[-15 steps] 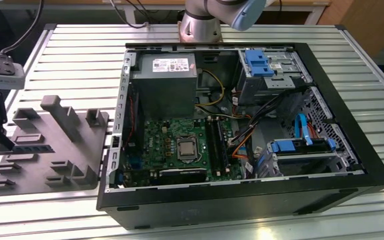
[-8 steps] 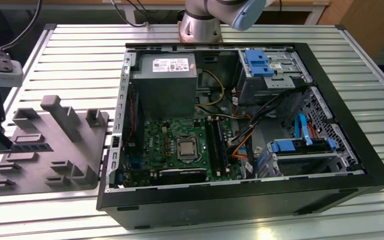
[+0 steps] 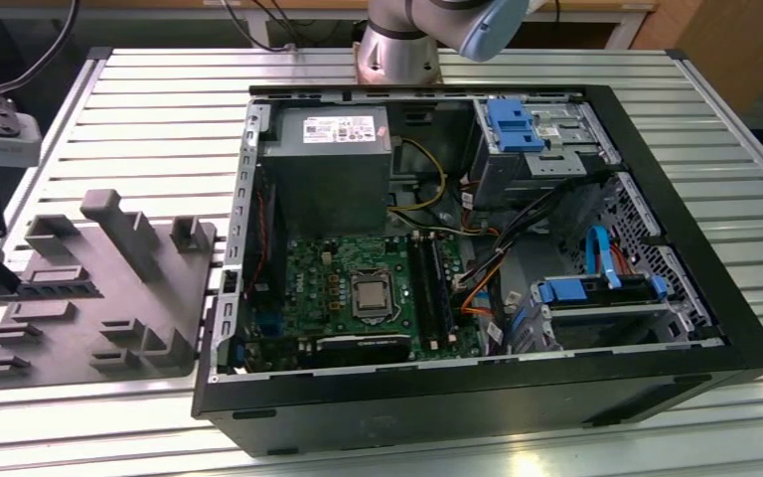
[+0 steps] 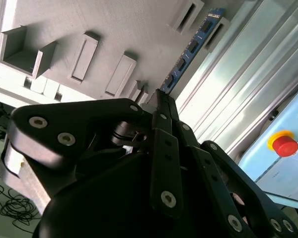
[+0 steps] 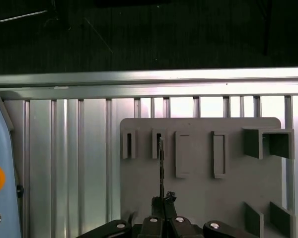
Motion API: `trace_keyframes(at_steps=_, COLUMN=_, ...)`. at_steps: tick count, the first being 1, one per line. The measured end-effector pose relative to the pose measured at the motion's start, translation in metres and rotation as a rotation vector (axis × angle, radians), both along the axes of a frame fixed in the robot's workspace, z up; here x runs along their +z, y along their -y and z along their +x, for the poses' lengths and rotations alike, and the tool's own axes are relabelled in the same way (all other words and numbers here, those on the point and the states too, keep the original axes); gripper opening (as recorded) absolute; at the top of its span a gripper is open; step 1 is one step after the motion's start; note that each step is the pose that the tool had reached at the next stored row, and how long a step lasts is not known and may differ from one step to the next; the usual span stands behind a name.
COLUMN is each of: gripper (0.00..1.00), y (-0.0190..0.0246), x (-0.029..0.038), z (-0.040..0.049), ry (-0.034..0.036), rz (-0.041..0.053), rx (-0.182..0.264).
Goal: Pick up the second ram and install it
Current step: 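Pick up the second ram and move it above second insertion slot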
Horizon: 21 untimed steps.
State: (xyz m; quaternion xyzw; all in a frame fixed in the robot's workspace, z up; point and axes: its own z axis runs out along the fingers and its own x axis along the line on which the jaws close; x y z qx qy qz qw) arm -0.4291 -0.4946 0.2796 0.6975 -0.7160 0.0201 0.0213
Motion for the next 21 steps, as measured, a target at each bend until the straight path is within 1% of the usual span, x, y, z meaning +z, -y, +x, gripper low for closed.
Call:
trace_keyframes(at_steps=13, gripper=0.12, y=0.0000, x=0.0105, z=0.0000, ry=0.0001, rz=0.0000, rx=0.000)
trace_keyframes(at_steps=15, gripper=0.12, y=0.0000, x=0.0129, z=0.0000, ry=0.0001, rz=0.0000, rx=0.000)
trace_keyframes(at_steps=16, gripper=0.12, y=0.0000, x=0.0156, z=0.0000, ry=0.0002, rz=-0.0001, rx=0.000)
trace_keyframes(at_steps=21, gripper=0.12, y=0.0000, x=0.0213, z=0.0000, ry=0.0005, rz=-0.0001, rx=0.000)
